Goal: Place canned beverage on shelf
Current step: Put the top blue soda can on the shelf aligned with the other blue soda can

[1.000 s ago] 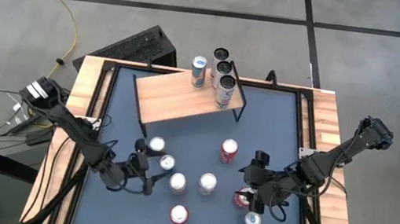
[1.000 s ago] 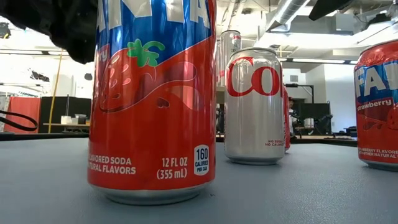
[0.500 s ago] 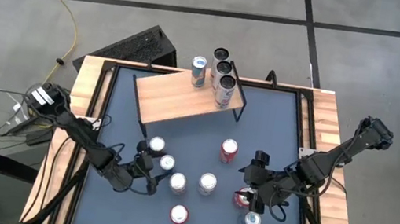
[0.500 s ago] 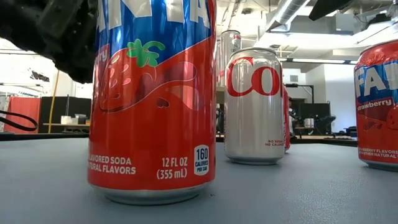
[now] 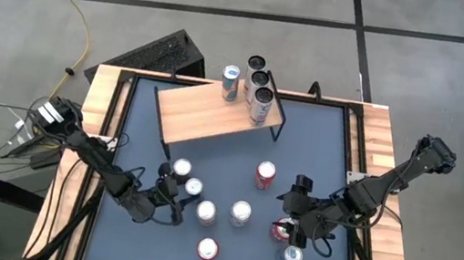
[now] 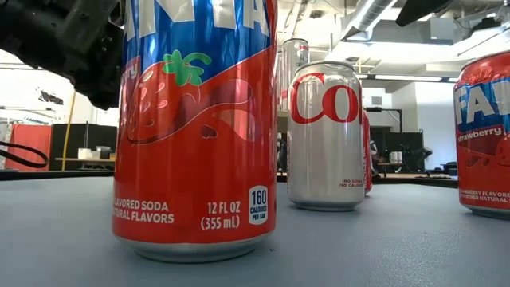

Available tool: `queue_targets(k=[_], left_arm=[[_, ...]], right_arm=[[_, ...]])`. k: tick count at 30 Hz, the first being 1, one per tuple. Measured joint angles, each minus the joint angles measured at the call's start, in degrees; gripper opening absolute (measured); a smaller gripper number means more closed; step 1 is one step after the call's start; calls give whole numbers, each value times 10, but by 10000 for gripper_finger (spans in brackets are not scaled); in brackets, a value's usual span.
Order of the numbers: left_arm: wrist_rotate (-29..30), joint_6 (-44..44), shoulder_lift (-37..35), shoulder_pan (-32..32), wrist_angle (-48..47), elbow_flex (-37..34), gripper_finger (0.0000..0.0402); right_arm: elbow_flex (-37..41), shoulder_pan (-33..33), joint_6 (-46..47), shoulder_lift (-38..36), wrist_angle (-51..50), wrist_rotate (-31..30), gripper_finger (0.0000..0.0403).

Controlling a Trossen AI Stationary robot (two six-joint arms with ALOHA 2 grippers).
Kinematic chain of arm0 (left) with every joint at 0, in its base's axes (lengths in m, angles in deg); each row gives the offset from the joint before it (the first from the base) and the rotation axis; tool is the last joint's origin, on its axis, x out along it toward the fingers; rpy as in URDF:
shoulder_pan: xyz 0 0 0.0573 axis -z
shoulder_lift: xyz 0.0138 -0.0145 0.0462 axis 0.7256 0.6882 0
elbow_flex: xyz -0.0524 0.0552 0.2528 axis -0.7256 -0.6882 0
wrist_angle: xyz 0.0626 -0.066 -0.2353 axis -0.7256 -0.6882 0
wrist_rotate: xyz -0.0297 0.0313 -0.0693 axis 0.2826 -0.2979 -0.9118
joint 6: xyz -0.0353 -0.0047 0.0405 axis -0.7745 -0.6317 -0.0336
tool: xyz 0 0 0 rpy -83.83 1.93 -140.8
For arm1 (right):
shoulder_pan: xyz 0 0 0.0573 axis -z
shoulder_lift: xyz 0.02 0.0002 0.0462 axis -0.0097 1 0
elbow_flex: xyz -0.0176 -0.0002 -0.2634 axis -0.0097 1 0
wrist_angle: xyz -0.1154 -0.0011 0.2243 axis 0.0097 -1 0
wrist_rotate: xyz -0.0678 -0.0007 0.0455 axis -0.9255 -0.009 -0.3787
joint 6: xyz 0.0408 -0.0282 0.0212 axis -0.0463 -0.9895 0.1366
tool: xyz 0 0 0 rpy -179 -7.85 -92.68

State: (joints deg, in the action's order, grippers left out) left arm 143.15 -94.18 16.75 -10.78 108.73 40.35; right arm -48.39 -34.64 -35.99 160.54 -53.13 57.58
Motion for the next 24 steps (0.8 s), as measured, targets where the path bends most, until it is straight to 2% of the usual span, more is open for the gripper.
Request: queue_targets(k=[9,18,24], left_arm=[[14,26,-52,3,16,14,223],[12,100,-168,-22,-68,44,223],[-61,131,-217,-91,-161,103,223]], right_arm=[[0,0,0,0,-1,0,322],[0,0,-11,0,-2,-1,322],[0,0,-15,0,-2,-1,322]])
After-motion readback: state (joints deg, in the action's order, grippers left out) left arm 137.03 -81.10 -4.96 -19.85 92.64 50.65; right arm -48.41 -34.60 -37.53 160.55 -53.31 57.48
